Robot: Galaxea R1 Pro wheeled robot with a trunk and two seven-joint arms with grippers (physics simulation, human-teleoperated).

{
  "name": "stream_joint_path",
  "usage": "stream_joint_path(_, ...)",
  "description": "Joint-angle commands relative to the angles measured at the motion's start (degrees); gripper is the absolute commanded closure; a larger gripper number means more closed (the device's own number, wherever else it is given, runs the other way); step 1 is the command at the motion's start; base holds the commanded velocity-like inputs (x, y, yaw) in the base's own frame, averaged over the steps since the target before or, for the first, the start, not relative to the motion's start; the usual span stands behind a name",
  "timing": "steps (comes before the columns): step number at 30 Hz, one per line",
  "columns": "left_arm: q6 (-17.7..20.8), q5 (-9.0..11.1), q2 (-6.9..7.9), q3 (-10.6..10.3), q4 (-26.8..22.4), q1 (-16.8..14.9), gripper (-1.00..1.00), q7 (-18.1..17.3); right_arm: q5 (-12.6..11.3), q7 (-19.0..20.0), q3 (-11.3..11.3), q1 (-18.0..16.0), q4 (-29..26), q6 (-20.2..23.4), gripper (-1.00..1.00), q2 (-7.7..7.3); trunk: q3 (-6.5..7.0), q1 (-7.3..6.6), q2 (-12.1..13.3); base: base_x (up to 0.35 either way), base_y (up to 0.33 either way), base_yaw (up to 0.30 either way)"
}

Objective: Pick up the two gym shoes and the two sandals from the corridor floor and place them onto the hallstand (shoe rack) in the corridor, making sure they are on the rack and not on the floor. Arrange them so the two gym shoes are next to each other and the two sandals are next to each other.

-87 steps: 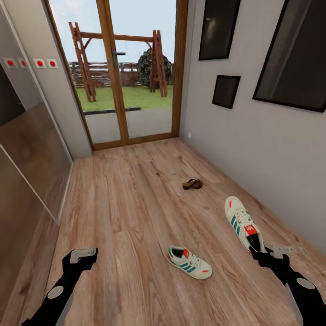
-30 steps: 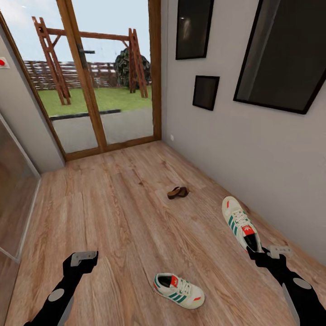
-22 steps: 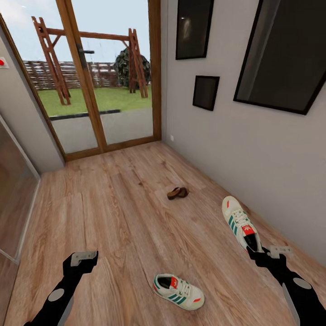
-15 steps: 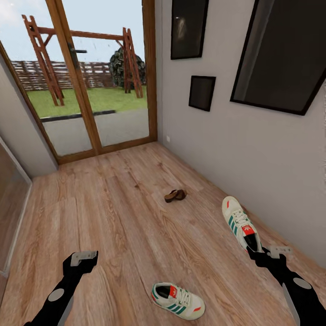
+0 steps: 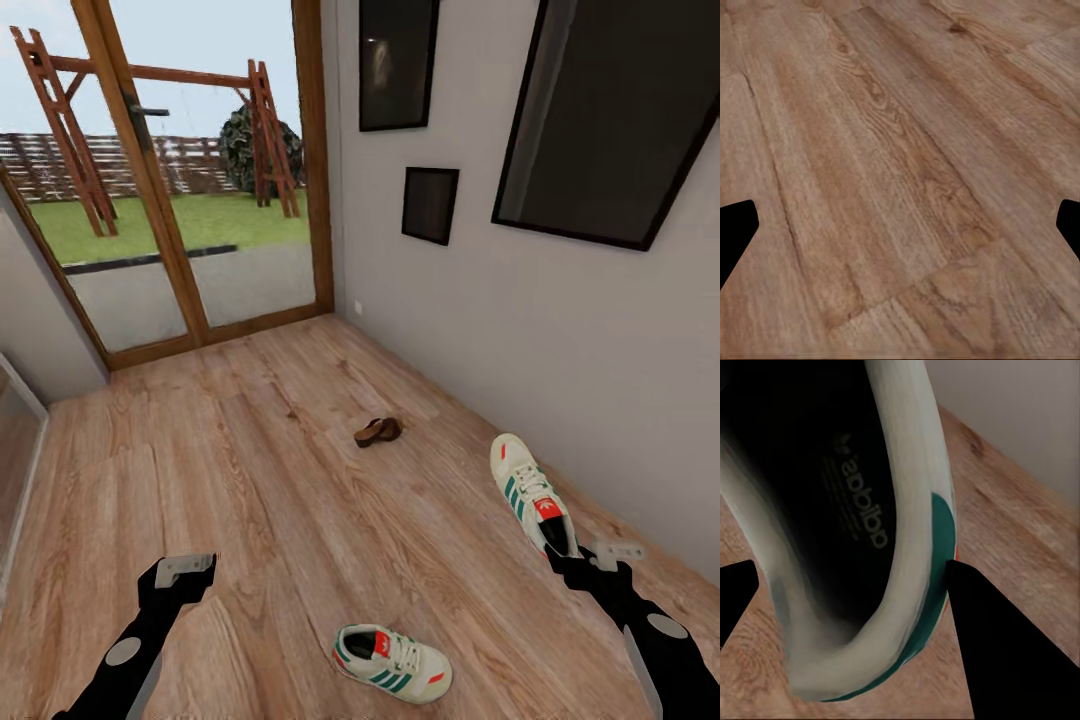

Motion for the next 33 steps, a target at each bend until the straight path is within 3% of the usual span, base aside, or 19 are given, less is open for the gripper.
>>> stream_joint_path(1,-0.2,-0.3,-0.01,0.2,0.0,0.0,-1.00,-0.2,0.5,0.4,-0.2,0.0,-0.1,0.2,1.00,0.04,-0.04,-0.03,0.0,-0.208,0.195,-0.002)
stream_joint_path(33,-0.2,-0.3,0.00,0.4,0.0,0.0,-1.00,-0.4,0.5,0.4,-0.2,0.0,-0.1,0.2,1.00,0.04,-0.04,-0.03,0.0,-0.070,0.068,-0.049)
